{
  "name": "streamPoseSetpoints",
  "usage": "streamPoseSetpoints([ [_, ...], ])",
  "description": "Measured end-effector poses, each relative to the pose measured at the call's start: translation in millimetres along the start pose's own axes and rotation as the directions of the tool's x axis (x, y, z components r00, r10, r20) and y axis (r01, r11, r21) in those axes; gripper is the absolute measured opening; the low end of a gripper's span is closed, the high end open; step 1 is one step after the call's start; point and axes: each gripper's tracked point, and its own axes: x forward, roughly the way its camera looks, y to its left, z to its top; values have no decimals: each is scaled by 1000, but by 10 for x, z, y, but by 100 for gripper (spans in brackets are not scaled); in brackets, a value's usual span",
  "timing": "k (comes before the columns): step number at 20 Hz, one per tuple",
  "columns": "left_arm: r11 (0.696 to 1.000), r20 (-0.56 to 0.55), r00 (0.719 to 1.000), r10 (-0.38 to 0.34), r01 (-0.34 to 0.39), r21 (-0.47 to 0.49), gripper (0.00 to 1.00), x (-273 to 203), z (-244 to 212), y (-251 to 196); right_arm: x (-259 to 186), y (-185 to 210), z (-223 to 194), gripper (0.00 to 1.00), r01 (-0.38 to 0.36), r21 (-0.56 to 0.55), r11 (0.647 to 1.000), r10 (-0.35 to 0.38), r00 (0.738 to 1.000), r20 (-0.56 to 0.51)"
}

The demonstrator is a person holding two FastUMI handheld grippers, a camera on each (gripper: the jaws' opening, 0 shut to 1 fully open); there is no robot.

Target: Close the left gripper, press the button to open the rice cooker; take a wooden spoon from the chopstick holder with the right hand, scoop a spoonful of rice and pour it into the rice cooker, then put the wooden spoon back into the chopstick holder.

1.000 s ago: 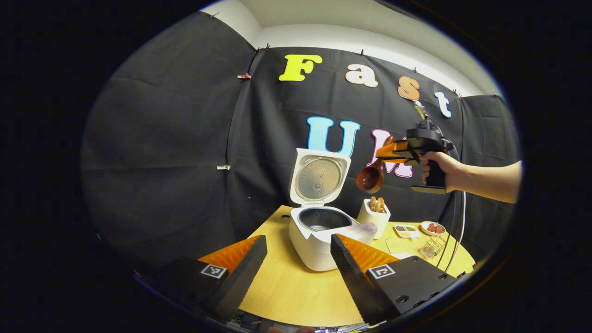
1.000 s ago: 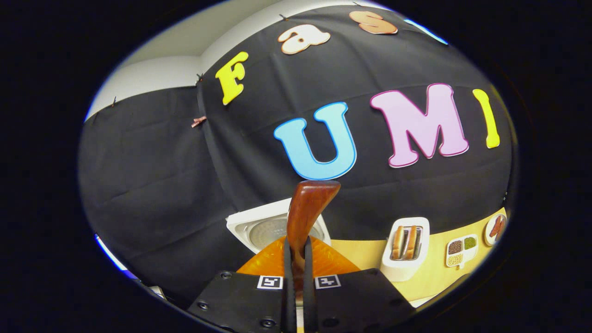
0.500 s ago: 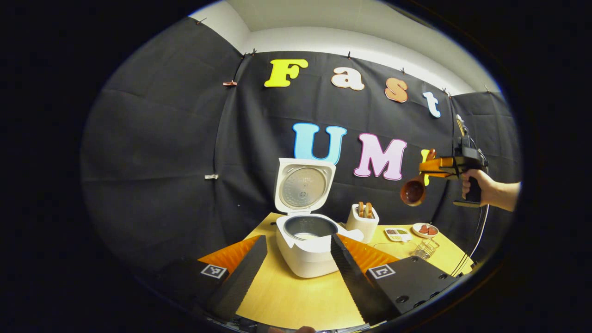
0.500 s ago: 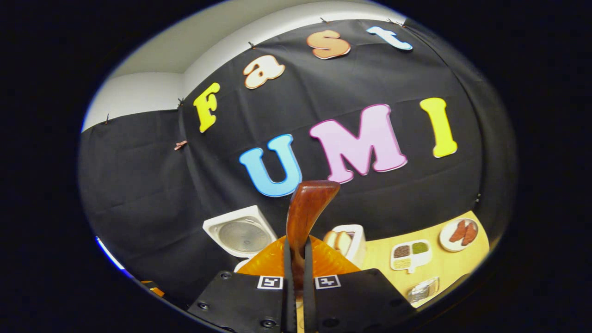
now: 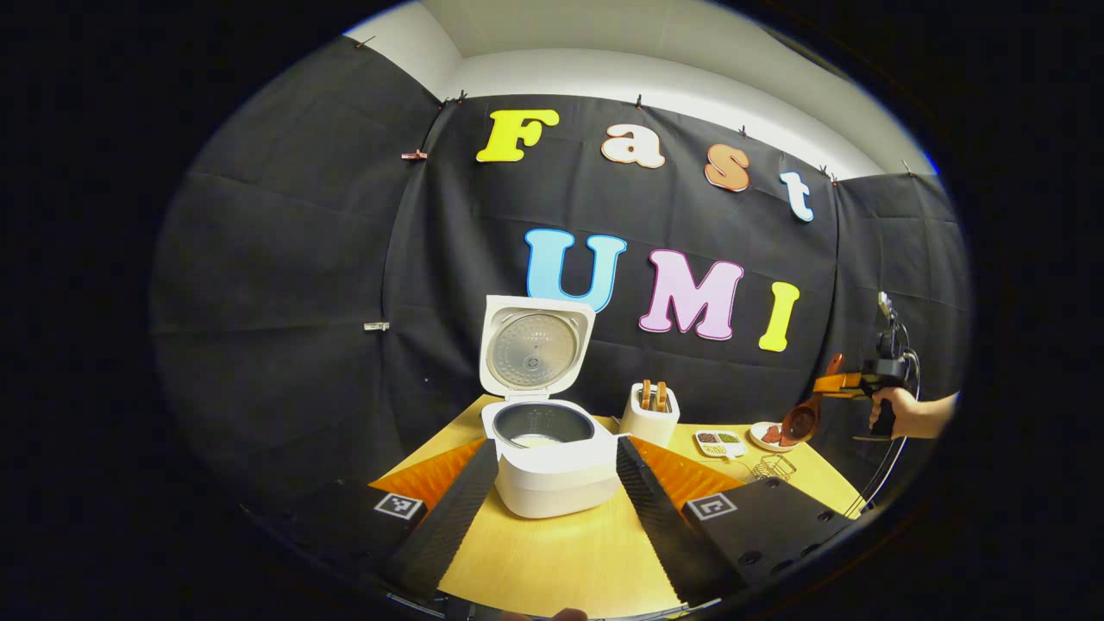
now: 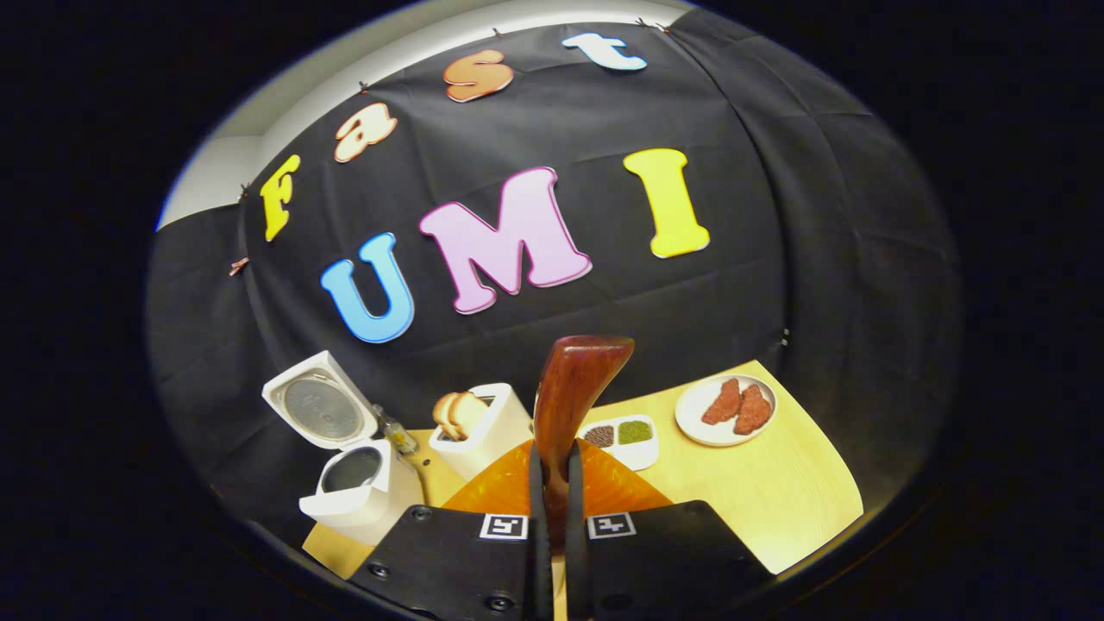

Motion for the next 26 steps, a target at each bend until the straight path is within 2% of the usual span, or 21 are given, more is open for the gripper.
streamPoseSetpoints([
  [3,999,3,999,43,-43,-13,96,-23,62,-132,158,-341,-217,11,41,7,999,-41,999,-18],
  [6,996,7,996,88,-88,-33,95,-39,111,-281,338,-534,-472,11,46,9,999,-46,998,-51],
  [12,987,23,987,158,-158,13,95,-167,267,-574,604,-688,-968,11,45,32,998,-41,991,-126],
  [17,991,24,991,131,-132,12,95,-128,265,-707,692,-722,-1244,13,51,60,997,-38,980,-193],
  [20,995,22,995,97,-97,-4,95,34,316,-679,620,-768,-1182,18,72,69,995,-57,978,-202],
  [21,997,28,996,81,-81,-6,95,75,366,-675,611,-814,-1175,30,97,62,993,-83,977,-197],
  [22,998,37,997,63,-63,-1,95,145,421,-667,572,-859,-1156,29,120,50,991,-109,975,-191],
  [23,999,50,997,52,-53,9,95,206,490,-626,506,-888,-1133,48,138,42,990,-128,974,-188],
  [24,999,62,997,42,-43,18,96,258,550,-583,454,-902,-1125,56,148,39,988,-139,973,-186],
  [25,999,73,997,29,-31,23,95,308,615,-542,389,-919,-1119,74,164,33,986,-156,971,-183],
  [26,1000,82,996,16,-18,25,95,352,641,-506,321,-938,-1099,81,182,22,983,-175,969,-174],
])
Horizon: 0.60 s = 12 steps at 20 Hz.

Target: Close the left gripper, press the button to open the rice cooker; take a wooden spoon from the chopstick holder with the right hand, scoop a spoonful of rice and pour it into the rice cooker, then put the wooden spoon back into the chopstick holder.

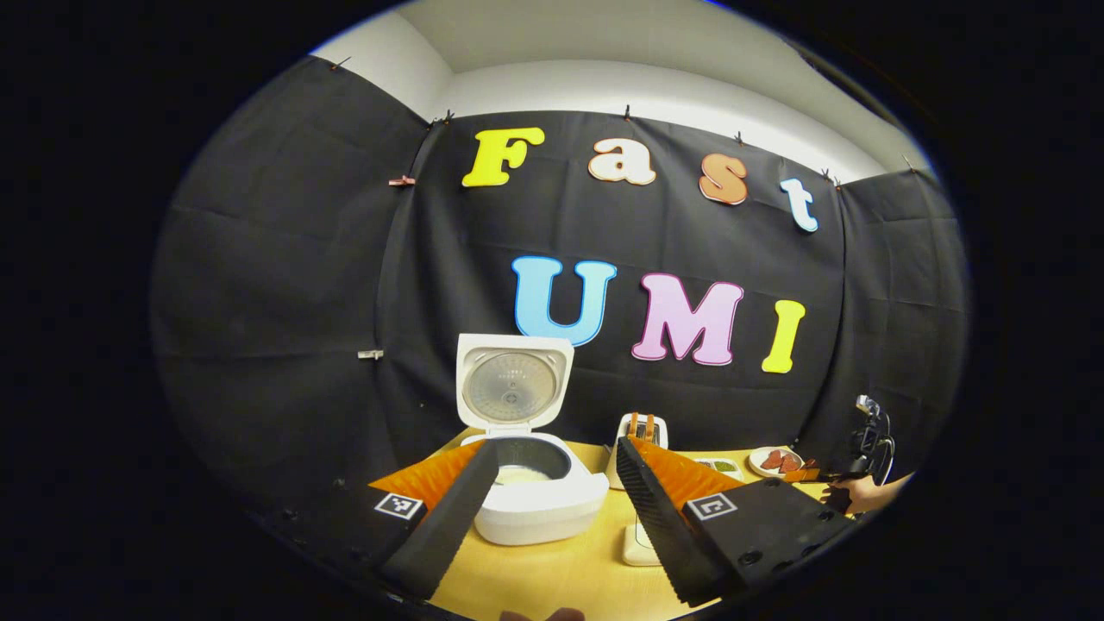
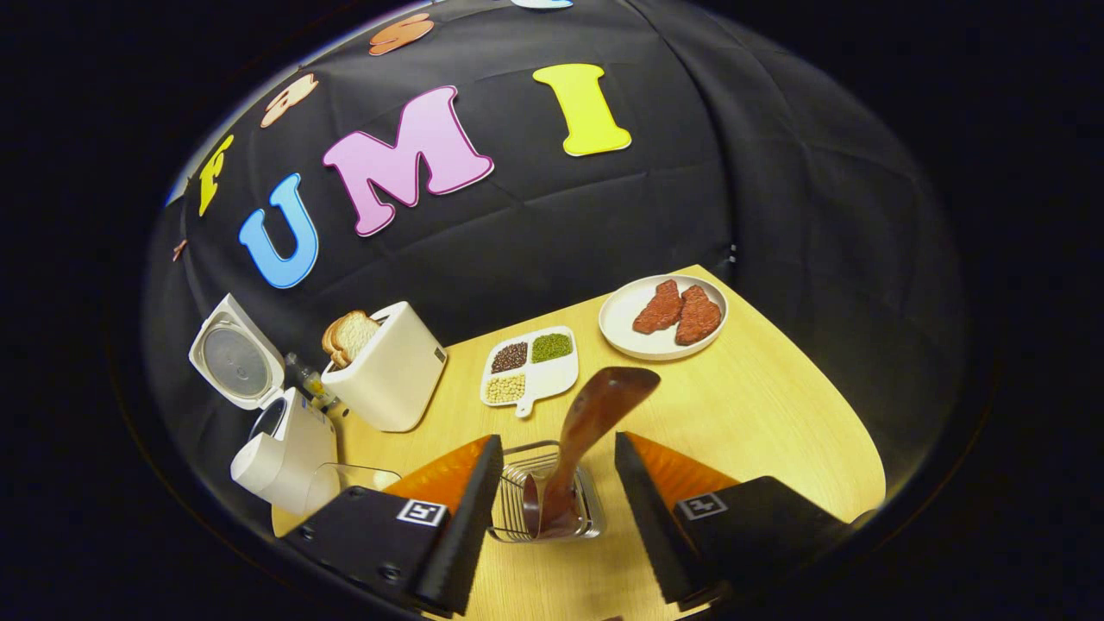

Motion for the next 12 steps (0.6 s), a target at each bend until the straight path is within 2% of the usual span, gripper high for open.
streamPoseSetpoints([
  [1,1000,9,1000,-10,10,0,95,51,43,40,-71,-24,8,91,20,-6,1000,-20,1000,12],
  [3,1000,23,999,-26,26,-2,95,110,129,152,-273,-46,36,97,40,-10,999,-40,999,31],
  [8,999,67,997,-49,50,-9,95,368,336,425,-947,-73,155,98,106,-52,993,-100,989,109],
  [12,1000,184,983,-23,26,-11,95,658,811,637,-1572,53,363,99,134,-73,988,-117,972,204],
])
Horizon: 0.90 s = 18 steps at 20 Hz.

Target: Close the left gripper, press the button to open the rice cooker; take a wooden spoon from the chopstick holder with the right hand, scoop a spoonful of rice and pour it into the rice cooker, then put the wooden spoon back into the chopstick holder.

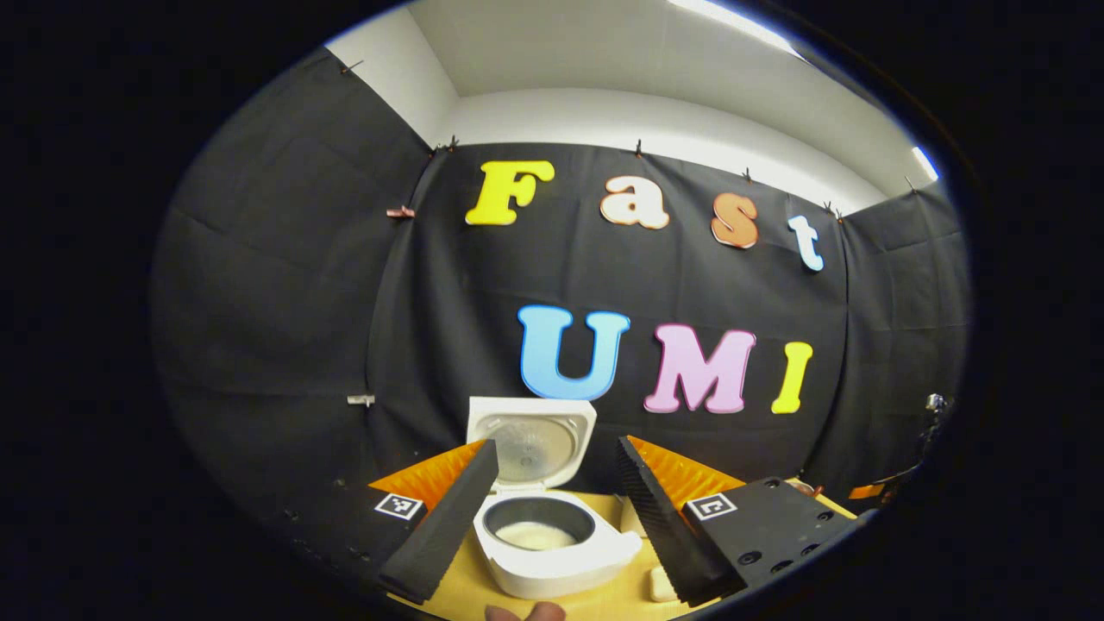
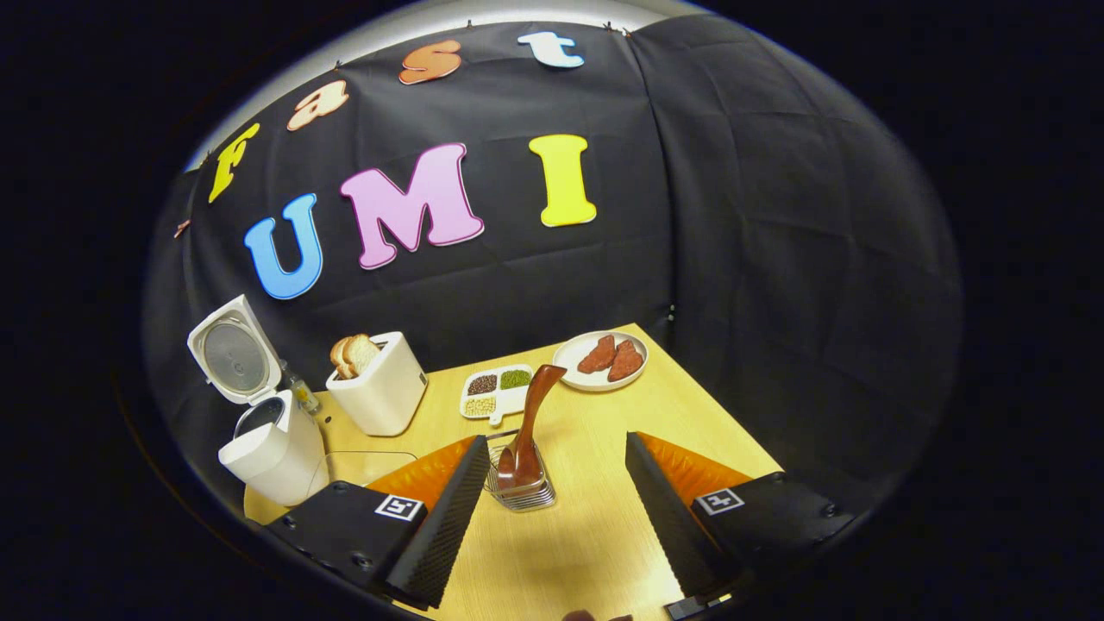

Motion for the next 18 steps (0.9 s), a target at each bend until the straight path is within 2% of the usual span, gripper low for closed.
streamPoseSetpoints([
  [4,999,71,996,-45,44,10,95,462,337,-10,-427,93,303,98,21,-61,998,-16,996,87],
  [7,998,126,991,-47,40,58,95,829,614,49,-694,298,312,98,24,-99,995,-11,991,130],
  [11,998,156,987,-46,38,55,95,1279,819,110,-902,460,255,98,23,-132,991,-5,991,134],
  [14,999,146,988,-39,34,40,95,1650,812,196,-970,508,239,99,40,-155,987,-18,990,137],
  [18,997,133,991,-27,17,72,94,2196,677,300,-1059,580,218,98,57,-166,985,-33,989,142],
])
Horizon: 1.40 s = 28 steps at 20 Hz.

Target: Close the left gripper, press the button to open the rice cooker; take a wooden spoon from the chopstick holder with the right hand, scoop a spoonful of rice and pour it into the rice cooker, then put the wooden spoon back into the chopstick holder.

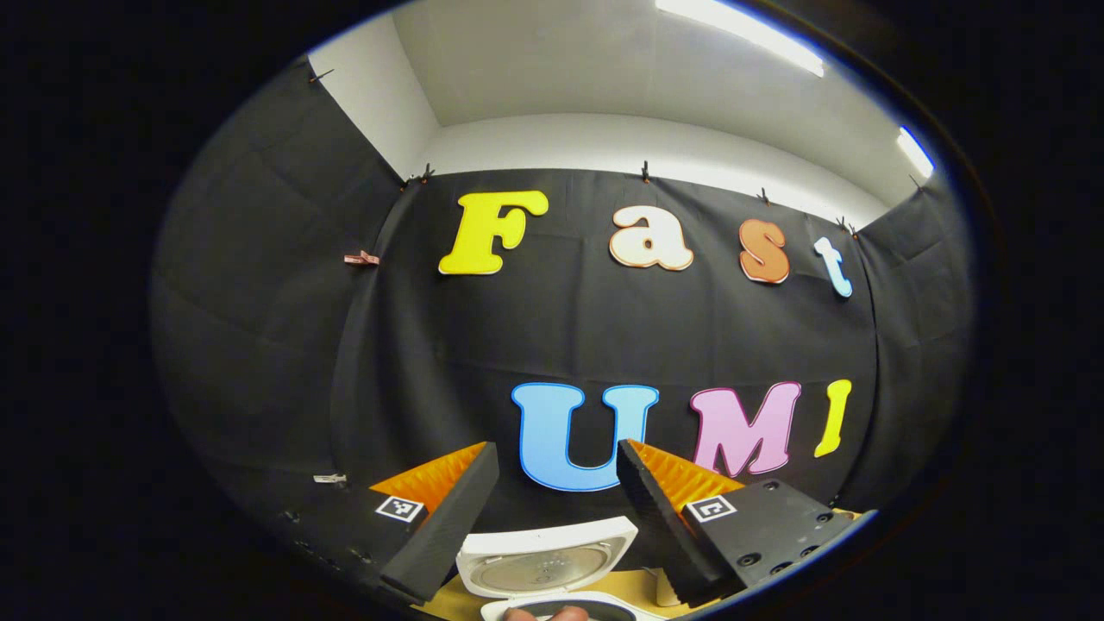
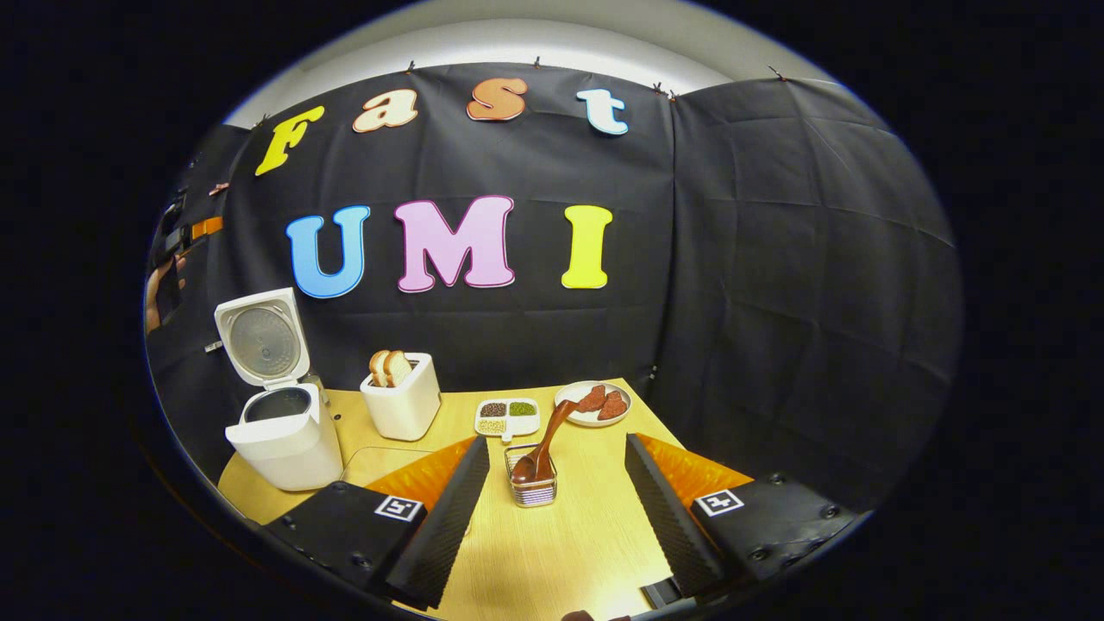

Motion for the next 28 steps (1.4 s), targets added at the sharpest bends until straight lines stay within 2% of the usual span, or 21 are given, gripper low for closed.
streamPoseSetpoints([
  [4,999,26,1000,-2,3,-41,95,416,-222,25,-55,-16,-9,98,20,-14,1000,-20,1000,0],
  [8,1000,-22,1000,2,-1,21,95,796,-626,29,-77,-62,-27,99,42,-11,999,-42,999,-7],
  [10,1000,-31,1000,0,0,12,95,970,-805,30,-90,7,-22,99,32,3,999,-32,999,-3],
  [13,998,-89,995,35,-30,54,95,1120,-1147,112,-88,34,-59,98,35,-18,999,-35,999,-5],
  [17,995,-226,972,68,-48,92,95,1167,-1604,128,-38,101,-87,98,28,4,1000,-28,999,-19],
  [20,995,-347,933,90,-72,66,95,1069,-1963,154,1,154,-85,99,13,16,1000,-13,1000,-21],
  [21,995,-319,944,83,-61,78,95,1054,-1912,137,10,173,-78,98,6,14,1000,-6,1000,-20],
  [22,994,-336,938,82,-56,89,99,1048,-1950,120,15,192,-74,99,0,14,1000,1,1000,-22],
  [23,995,-341,936,84,-57,87,97,1016,-1948,121,16,196,-77,99,-5,16,1000,6,1000,-21],
  [28,997,-376,924,74,-54,63,99,755,-1932,5,-4,181,-79,98,-25,44,999,26,999,-21],
])
